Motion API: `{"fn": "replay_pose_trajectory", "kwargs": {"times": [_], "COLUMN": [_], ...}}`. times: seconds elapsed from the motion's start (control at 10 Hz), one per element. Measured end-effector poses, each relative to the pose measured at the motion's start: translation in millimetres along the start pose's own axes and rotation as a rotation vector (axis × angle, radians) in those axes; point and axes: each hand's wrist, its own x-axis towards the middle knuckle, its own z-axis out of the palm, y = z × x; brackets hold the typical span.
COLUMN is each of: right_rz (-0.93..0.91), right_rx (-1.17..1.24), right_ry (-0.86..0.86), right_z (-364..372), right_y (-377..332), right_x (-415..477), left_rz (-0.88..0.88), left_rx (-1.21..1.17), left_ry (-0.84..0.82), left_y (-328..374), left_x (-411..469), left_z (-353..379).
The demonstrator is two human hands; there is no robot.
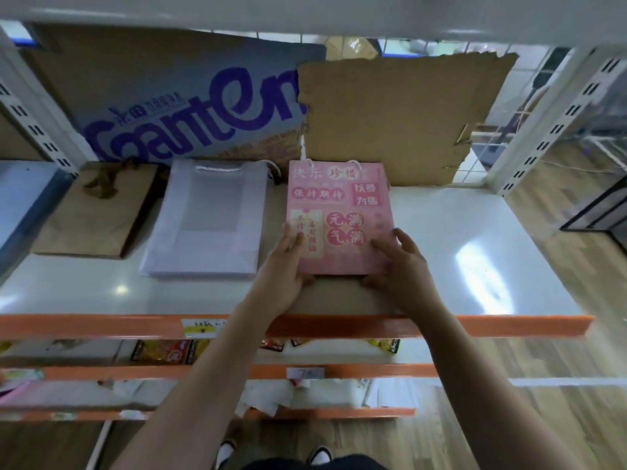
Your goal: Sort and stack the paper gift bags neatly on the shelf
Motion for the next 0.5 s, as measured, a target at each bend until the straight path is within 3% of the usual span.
{"fn": "replay_pose_trajectory", "kwargs": {"times": [0.2, 0.4, 0.5], "right_rz": [-0.02, -0.103, -0.154], "right_rx": [-0.009, -0.189, -0.098], "right_ry": [-0.017, 0.02, 0.017], "right_z": [-3, 2, 8], "right_y": [-1, -25, -47], "right_x": [4, 0, -14], "left_rz": [-0.012, 0.048, 0.078], "left_rx": [0.028, -0.023, -0.001], "left_ry": [0.005, 0.077, 0.157], "left_y": [0, 2, -3], "left_x": [2, -17, -39], "left_z": [0, -12, -28]}}
